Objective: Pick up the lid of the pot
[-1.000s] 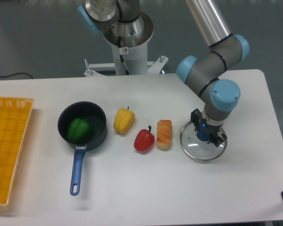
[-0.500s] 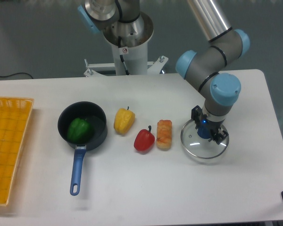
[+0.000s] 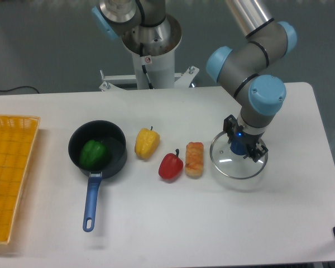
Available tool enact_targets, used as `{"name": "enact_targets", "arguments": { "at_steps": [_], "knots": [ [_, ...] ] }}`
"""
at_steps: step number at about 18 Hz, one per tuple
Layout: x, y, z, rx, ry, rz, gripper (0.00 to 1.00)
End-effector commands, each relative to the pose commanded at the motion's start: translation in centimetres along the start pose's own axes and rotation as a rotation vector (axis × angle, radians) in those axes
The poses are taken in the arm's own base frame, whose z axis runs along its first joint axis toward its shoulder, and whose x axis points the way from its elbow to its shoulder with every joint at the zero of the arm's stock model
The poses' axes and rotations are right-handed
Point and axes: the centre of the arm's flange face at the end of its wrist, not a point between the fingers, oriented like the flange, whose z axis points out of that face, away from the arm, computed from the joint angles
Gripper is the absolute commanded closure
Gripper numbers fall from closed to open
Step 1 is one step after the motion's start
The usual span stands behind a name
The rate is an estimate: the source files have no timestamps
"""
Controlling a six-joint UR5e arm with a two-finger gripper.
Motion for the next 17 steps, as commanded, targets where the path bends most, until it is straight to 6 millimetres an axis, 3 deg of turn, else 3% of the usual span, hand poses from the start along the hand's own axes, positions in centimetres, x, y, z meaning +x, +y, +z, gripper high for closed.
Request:
{"name": "enact_targets", "arguments": {
  "at_steps": [9, 17],
  "knots": [
    [-0.1, -0.7, -3.4, 0.004, -0.021, 0.011, 0.39],
    [-0.3, -0.9, -3.5, -0.001, -0.018, 0.012, 0.39]
  ]
}}
